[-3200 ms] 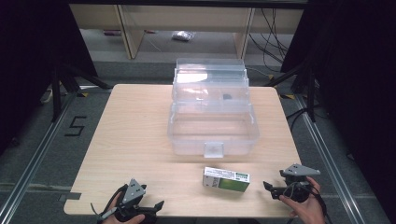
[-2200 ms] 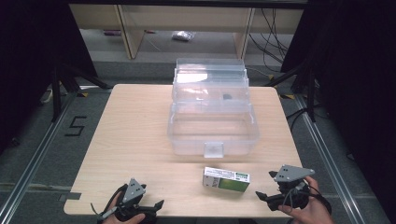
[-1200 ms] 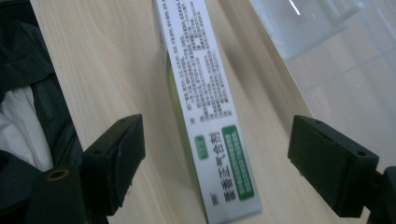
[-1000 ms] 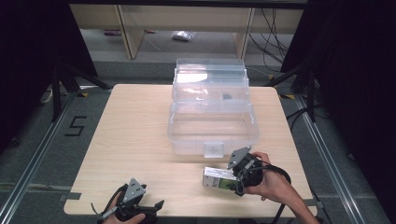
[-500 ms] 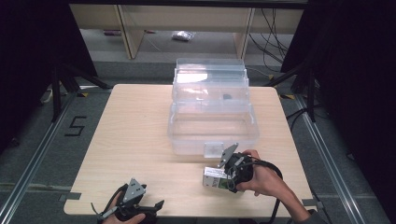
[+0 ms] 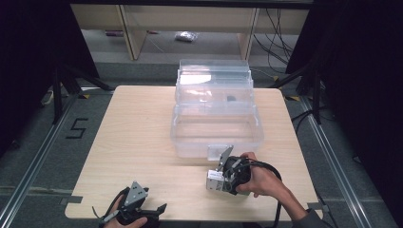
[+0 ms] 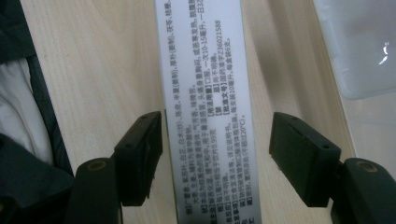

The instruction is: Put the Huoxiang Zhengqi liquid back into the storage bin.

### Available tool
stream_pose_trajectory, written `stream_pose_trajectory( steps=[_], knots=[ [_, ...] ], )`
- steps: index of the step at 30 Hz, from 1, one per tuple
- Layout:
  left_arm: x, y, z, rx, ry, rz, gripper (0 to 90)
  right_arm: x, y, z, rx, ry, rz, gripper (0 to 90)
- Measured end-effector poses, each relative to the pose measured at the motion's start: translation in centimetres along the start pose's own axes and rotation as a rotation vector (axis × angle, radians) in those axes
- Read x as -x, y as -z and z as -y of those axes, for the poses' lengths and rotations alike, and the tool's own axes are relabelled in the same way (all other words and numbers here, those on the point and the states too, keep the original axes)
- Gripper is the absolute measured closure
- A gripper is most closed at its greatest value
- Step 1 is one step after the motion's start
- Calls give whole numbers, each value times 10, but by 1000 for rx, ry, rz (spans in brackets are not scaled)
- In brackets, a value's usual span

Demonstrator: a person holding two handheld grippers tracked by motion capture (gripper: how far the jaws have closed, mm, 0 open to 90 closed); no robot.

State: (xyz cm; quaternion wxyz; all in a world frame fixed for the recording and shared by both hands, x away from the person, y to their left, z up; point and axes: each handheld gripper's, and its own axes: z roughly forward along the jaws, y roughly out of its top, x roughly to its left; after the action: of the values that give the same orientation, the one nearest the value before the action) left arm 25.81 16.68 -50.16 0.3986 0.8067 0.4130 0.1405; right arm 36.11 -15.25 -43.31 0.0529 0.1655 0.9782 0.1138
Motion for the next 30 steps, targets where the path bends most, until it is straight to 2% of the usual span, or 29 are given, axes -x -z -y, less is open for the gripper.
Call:
stream_pose_trajectory(
  steps=[2,3,4,6,7,8,10,15,16,17,19,20,22,23,24,25,26,27,28,30],
  knots=[
    [0,0,0,3,0,2,149,2,-2,0,14,28,-10,375],
    [0,0,0,3,0,2,149,2,-2,0,14,28,-10,375],
    [0,0,1,9,-1,3,149,0,-3,0,-3,4,-8,385],
    [0,0,0,9,-2,1,149,0,-4,-1,-12,13,-13,392],
    [0,0,0,9,-2,1,149,1,-5,0,-23,24,13,396],
    [1,-1,1,11,10,3,149,2,-6,-1,-25,36,12,400],
    [0,0,1,8,-3,2,149,2,-7,-1,-30,37,8,409],
    [0,0,0,2,-1,3,149,2,-10,-2,-38,27,3,430],
    [0,0,0,3,-1,2,149,5,-12,-2,-30,79,3,443],
    [0,0,0,4,0,3,149,3,-12,-3,-49,48,8,449],
    [0,0,0,4,1,3,149,2,-12,-3,-52,30,-1,457],
    [1,-1,0,10,9,1,149,2,-13,-4,-58,55,-4,484],
    [0,0,0,5,2,-1,149,0,-13,-4,-64,43,-10,524],
    [0,0,0,5,2,-1,149,1,-15,-5,-57,67,-22,543],
    [0,0,0,0,-1,1,149,-1,-15,-5,-64,46,-15,563],
    [1,-2,1,24,10,4,149,1,-16,-4,-59,78,-22,588],
    [1,-2,1,24,10,4,149,2,-16,-5,-62,100,-22,608],
    [1,-1,1,20,13,1,149,0,-14,-4,-70,89,-12,617],
    [1,-1,1,19,13,3,149,2,-14,-4,-70,123,-14,626],
    [1,-1,1,18,9,4,149,-2,-12,-5,-91,114,-7,638]
  ],
)
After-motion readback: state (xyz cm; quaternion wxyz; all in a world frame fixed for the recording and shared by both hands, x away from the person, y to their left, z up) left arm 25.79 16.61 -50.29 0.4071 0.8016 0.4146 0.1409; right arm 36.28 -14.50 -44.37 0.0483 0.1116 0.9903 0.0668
